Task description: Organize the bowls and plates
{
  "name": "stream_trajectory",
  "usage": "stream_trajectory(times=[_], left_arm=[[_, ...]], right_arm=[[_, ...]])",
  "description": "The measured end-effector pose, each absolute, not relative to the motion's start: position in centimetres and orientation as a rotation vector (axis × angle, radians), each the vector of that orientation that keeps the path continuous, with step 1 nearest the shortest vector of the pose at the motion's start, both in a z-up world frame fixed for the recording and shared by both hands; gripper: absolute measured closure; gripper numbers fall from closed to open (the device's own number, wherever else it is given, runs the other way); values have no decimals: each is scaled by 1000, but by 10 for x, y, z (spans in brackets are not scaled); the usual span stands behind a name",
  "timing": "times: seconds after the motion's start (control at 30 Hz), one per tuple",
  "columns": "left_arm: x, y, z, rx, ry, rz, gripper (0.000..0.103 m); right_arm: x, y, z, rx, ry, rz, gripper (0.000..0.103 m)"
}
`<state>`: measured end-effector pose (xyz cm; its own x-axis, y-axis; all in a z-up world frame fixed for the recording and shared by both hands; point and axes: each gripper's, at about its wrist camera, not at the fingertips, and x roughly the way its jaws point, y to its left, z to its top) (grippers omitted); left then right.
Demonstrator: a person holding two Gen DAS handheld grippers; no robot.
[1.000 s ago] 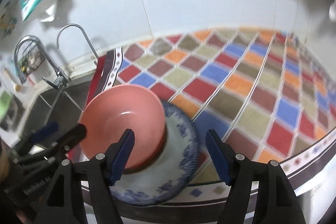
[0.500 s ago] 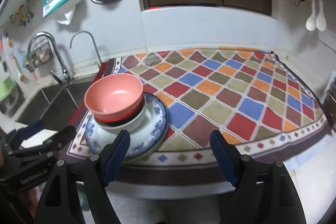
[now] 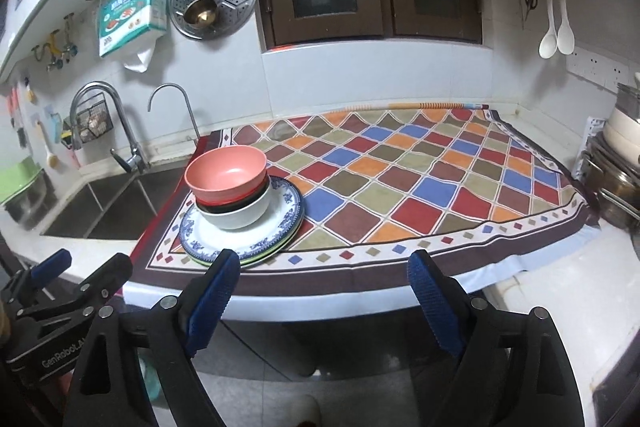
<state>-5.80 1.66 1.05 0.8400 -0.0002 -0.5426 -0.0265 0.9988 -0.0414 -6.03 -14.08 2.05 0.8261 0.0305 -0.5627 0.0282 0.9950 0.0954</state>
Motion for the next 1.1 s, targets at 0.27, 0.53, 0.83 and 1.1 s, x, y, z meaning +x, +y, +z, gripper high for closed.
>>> stream_trajectory(times=[0.27, 0.53, 0.83, 1.1], left_arm=[[-75, 11, 15, -40, 554, 13, 0], [-83, 12, 17, -43, 545, 25, 0], [-86, 11, 16, -41, 551, 30, 0], [-87, 10, 16, -41, 553, 33, 0]], right_arm=[[-81, -145, 24, 102, 580, 14, 16], [-87, -145, 25, 101, 577, 31, 16], [-89, -145, 23, 107, 586, 40, 16], [-93, -146, 21, 113, 592, 42, 16]])
